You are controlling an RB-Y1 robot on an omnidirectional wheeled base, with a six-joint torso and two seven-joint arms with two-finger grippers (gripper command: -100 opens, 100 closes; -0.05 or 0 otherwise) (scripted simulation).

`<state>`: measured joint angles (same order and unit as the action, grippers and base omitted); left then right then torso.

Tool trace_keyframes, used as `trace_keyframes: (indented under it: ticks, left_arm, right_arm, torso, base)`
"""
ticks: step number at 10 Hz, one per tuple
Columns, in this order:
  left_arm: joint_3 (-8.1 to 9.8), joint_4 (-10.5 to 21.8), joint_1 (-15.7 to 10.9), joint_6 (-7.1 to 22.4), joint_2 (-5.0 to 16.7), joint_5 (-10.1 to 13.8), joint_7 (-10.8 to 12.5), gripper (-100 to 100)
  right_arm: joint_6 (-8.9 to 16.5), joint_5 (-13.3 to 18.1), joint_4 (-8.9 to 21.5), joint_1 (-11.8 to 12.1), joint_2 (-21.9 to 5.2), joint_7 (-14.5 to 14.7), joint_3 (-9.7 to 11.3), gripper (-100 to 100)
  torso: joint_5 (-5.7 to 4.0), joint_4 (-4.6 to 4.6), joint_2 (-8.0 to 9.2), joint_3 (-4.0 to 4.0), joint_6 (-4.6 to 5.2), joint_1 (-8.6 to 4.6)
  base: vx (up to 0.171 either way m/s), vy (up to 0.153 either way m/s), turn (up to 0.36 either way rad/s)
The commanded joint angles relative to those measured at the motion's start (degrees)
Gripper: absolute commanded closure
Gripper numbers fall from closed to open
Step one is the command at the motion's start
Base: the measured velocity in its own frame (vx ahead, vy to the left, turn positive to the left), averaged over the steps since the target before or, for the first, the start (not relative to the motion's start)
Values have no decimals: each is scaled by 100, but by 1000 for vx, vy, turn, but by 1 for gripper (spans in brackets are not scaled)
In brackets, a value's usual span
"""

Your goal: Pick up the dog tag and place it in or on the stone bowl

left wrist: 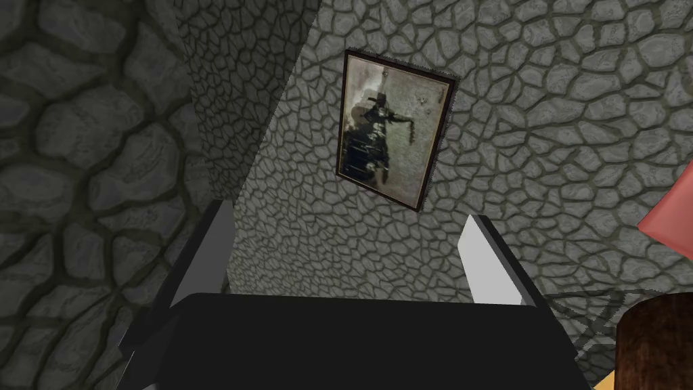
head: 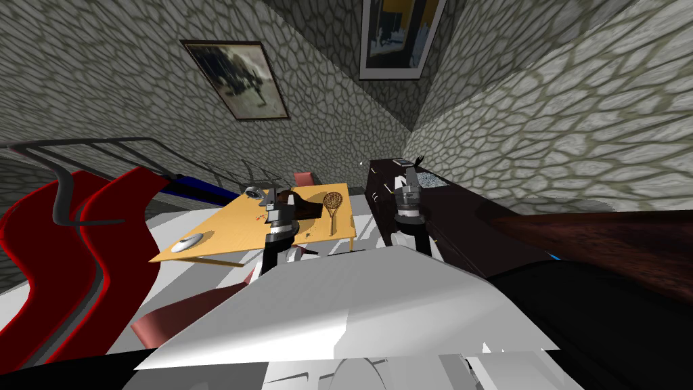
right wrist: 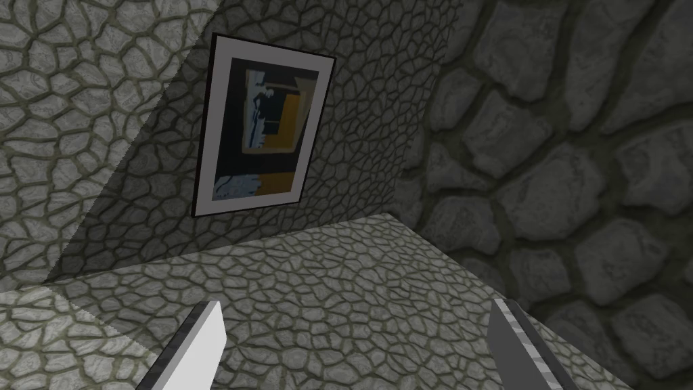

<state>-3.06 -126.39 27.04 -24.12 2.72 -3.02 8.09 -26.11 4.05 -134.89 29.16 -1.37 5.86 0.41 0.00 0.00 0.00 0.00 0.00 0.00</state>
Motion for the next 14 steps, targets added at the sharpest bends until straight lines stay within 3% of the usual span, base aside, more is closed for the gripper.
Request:
trace_keyframes:
  ticks: [1,2,7,8,10,11,14]
  left_arm:
    - [62,198,-99,240,103,89,85,-100]
    - [62,198,-99,240,103,89,85,-100]
    - [252,850,-399,925,297,339,330,-100]
    - [252,850,-399,943,297,339,330,-100]
    - [358,1196,-558,1263,370,456,458,-100]
    - [358,1196,-558,1296,370,456,458,-100]
    - [543,1772,-834,1806,459,629,672,-100]
  right_arm:
    - [0,0,0,0,0,0,0,0]
    - [0,0,0,0,0,0,0,0]
    - [0,0,0,0,0,0,0,0]
    - [0,0,0,0,0,0,0,0]
    - [0,0,0,0,0,0,0,0]
    - [0,0,0,0,0,0,0,0]
    - [0,0,0,0,0,0,0,0]
  torso:
    - [0,0,0,0,0,0]
    - [1,0,1,0,0,1]
    - [-1,0,0,0,0,-4]
    - [-1,0,2,1,0,-5]
    - [-1,0,2,1,0,-3]
    - [-1,1,4,2,0,-5]
    - [-1,1,3,2,0,-8]
  base:
    - [-7,0,22]
    - [-9,0,14]
    - [-6,-10,20]
    - [-9,-14,7]
    - [-12,-15,20]
    - [-13,-16,9]
    - [-14,-26,19]
